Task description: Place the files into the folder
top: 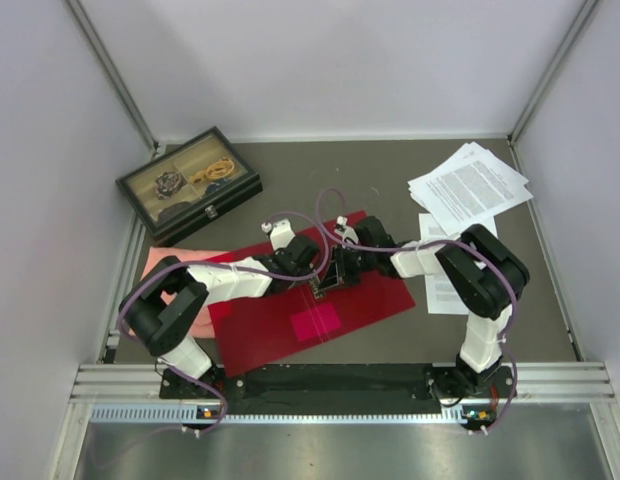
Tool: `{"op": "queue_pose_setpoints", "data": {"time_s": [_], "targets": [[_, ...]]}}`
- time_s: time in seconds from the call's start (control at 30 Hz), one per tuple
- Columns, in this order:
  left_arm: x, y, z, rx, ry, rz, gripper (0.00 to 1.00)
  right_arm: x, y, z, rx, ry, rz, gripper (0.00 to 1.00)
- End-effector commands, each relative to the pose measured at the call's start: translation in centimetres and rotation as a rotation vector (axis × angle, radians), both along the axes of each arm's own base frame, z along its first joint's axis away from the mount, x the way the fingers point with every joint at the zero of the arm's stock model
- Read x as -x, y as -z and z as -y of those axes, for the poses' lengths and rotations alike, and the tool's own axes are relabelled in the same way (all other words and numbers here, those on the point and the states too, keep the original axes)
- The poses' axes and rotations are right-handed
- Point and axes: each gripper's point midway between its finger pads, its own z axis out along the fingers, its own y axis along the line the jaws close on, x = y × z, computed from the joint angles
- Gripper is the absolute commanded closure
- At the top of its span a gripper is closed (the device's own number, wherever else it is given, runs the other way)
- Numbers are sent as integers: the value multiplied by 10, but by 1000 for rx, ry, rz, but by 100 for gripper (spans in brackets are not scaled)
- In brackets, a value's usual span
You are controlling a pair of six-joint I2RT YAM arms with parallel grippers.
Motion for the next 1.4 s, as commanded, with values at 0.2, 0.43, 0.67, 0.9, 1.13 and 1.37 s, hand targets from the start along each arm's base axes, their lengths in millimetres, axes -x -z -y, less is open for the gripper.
{"op": "queue_pose_setpoints", "data": {"time_s": [0.2,0.43,0.67,0.9,1.13,1.37], "targets": [[26,31,-16,-66,17,-127,100,13,-2,-8,-55,-43,-1,82],[26,31,-15,-56,13,-131,100,16,7,-13,-62,-47,-22,82],[26,27,-13,-52,23,-127,100,16,8,-18,-59,-50,-16,100],[19,12,-24,-109,22,-76,79,15,23,-6,37,-10,-16,100],[12,3,-28,-115,2,-43,76,18,26,-9,2,2,-45,100],[9,11,-31,-120,-12,-50,86,20,23,-9,-7,5,-45,100]]}}
